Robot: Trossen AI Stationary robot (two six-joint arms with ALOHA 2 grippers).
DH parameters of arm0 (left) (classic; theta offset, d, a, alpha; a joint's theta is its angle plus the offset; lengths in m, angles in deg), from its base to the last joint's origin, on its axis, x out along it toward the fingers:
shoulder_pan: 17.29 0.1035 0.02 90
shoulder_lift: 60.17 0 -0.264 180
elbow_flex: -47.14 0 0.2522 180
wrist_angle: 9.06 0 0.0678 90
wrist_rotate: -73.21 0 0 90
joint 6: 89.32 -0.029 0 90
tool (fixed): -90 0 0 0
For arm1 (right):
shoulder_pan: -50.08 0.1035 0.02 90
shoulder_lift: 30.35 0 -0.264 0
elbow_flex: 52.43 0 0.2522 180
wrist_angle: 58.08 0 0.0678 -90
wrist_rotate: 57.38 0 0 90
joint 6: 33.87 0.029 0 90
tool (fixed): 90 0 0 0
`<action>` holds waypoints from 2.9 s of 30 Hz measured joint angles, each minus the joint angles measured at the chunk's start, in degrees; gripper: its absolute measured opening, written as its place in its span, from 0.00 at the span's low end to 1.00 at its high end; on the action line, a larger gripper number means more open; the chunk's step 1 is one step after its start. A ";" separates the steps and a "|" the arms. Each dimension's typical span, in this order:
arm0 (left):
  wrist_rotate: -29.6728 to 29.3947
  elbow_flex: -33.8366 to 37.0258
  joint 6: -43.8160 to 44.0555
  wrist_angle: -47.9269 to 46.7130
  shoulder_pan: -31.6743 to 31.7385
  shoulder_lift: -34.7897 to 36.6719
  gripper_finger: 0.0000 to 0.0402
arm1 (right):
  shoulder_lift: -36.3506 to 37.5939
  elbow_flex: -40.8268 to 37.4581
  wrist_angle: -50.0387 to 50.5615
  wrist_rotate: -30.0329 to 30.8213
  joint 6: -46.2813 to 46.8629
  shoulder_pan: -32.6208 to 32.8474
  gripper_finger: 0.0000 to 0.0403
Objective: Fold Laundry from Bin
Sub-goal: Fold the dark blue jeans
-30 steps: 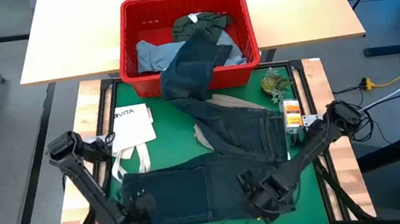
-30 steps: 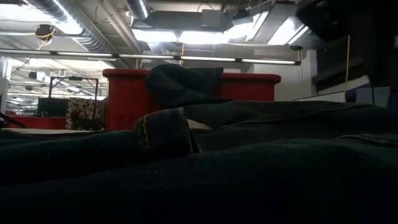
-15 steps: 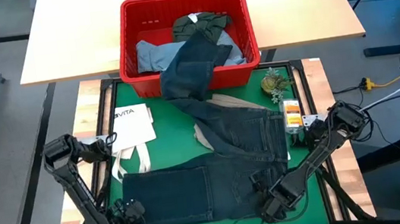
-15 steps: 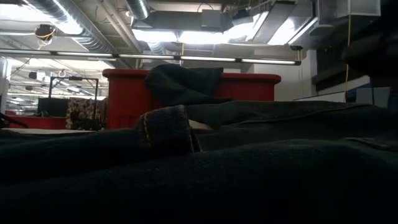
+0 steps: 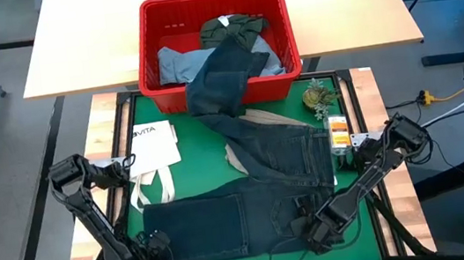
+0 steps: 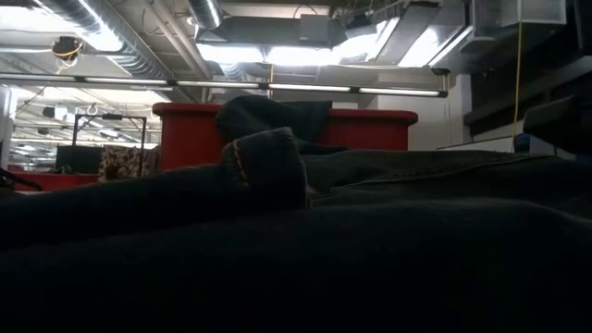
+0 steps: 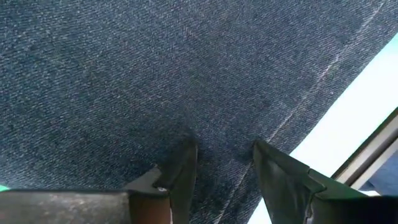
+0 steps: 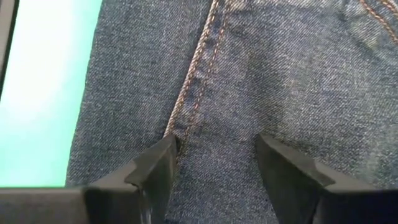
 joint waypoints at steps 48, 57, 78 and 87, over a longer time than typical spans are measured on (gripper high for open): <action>-39.81 -4.85 -54.04 -7.91 48.59 32.69 0.39 | 1.79 28.98 14.64 16.73 -19.52 0.74 0.56; -25.02 -4.87 -63.01 -9.91 71.85 34.38 0.39 | 1.81 28.98 14.49 16.81 -19.49 0.74 0.56; -11.03 -4.87 -69.23 -3.16 88.24 26.36 0.39 | 1.86 28.98 14.47 16.85 -20.00 0.74 0.56; -7.64 -4.85 -73.82 1.43 89.36 23.30 0.34 | 1.86 28.98 14.55 16.83 -20.15 0.74 0.56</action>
